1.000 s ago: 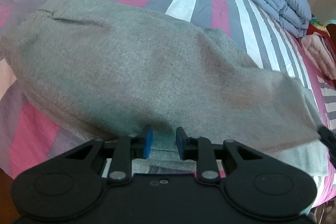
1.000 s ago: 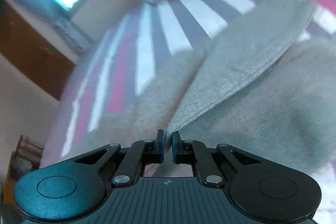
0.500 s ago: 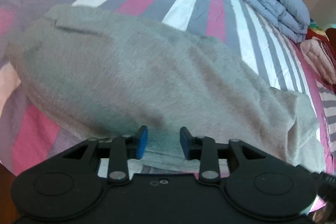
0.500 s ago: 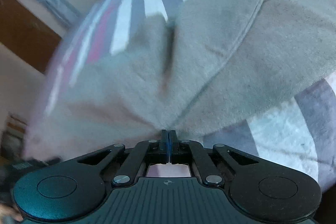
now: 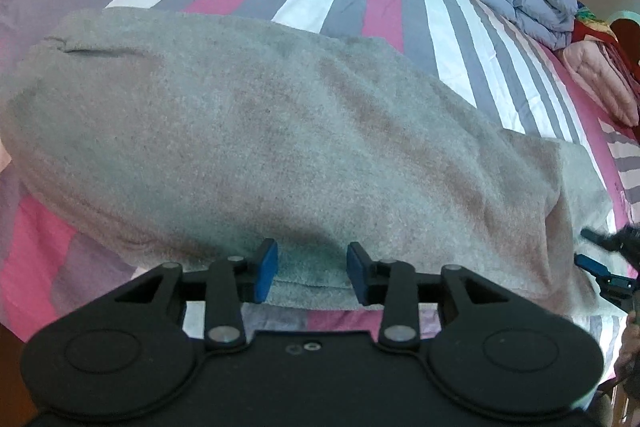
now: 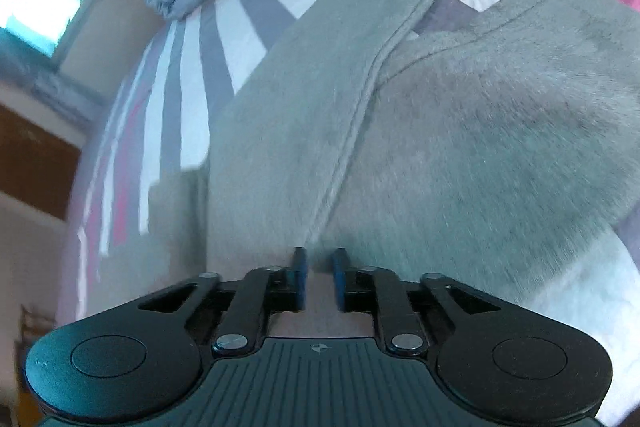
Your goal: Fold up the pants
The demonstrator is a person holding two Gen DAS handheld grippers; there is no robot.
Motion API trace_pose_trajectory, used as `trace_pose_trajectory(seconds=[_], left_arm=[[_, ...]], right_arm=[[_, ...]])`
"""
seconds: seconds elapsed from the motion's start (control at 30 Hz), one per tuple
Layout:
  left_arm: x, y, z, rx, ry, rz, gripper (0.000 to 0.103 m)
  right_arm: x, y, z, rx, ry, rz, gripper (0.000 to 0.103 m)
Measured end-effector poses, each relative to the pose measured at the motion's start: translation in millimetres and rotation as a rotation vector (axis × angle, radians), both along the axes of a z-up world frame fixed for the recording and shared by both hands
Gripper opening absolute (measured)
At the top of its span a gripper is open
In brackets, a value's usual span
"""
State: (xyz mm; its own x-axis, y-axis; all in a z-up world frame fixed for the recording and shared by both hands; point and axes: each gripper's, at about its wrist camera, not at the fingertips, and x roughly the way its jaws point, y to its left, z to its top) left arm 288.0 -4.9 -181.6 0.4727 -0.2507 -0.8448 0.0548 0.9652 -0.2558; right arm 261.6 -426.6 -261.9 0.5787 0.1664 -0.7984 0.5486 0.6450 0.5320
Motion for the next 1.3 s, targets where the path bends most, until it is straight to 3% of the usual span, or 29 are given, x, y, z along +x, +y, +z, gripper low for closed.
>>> trace_pose_trajectory(seconds=[0.03, 0.17, 0.2, 0.27, 0.33, 0.43, 0.53, 0.67, 0.77, 0.9, 0.97, 1.0, 1.07, 1.1, 1.13, 1.3], left_arm=[[0.5, -0.5, -0.6, 0.000, 0.001, 0.001, 0.029], [0.4, -3.9, -2.6, 0.021, -0.002, -0.005, 0.029], [0.7, -3.2, -3.0, 0.023, -0.002, -0.006, 0.029], [0.3, -2.2, -3.7, 0.024, -0.002, -0.007, 0.029], [-0.9, -0.1, -3.9, 0.023, -0.001, -0.008, 0.029], [0.1, -0.5, -3.9, 0.023, 0.000, -0.011, 0.029], [0.6, -0.7, -3.7, 0.022, 0.000, -0.016, 0.029], [1.2, 0.8, -4.3, 0.012, -0.001, -0.021, 0.029], [0.8, 1.8, -4.9, 0.010, -0.004, -0.023, 0.029], [-0.7, -2.3, -4.3, 0.028, -0.009, -0.026, 0.029], [-2.4, -3.8, -1.7, 0.032, -0.011, -0.020, 0.029], [-3.4, -3.6, -0.2, 0.028, -0.012, -0.013, 0.030], [-4.9, -3.1, 1.9, 0.021, -0.014, -0.001, 0.030], [-5.9, -3.0, 2.6, 0.019, -0.016, 0.004, 0.030], [-6.5, -3.8, 3.4, 0.022, -0.019, 0.006, 0.030], [-7.8, -10.8, 3.1, 0.057, -0.027, -0.006, 0.032]], right_arm=[[2.1, -2.1, 0.1, 0.010, -0.023, -0.008, 0.051], [17.4, -3.8, 2.4, -0.049, -0.040, -0.008, 0.052], [21.0, -3.6, 2.2, -0.053, -0.045, -0.008, 0.050], [28.1, -0.2, 1.0, -0.061, -0.055, -0.010, 0.023], [28.0, -0.7, 2.2, -0.060, -0.075, -0.022, 0.010], [31.8, 2.9, 7.6, -0.128, -0.116, -0.010, 0.008], [12.6, 13.0, 41.8, -0.244, -0.210, 0.024, 0.006], [-27.1, 23.4, 80.3, -0.298, -0.281, 0.072, 0.006], [-53.1, 25.3, 72.5, -0.295, -0.221, 0.093, 0.006], [-58.3, 22.8, 16.0, -0.300, -0.018, 0.110, 0.006], [-52.3, 23.7, 5.3, -0.299, 0.019, 0.131, 0.006], [-50.5, 24.8, 9.1, -0.290, 0.015, 0.134, 0.008], [-51.2, 22.3, 18.7, -0.242, -0.004, 0.145, 0.026], [-53.2, 17.2, 24.7, -0.213, -0.028, 0.137, 0.045], [-58.0, 10.9, 31.2, -0.196, -0.056, 0.121, 0.058], [-57.9, -30.4, 34.4, -0.204, -0.063, 0.032, 0.058]])
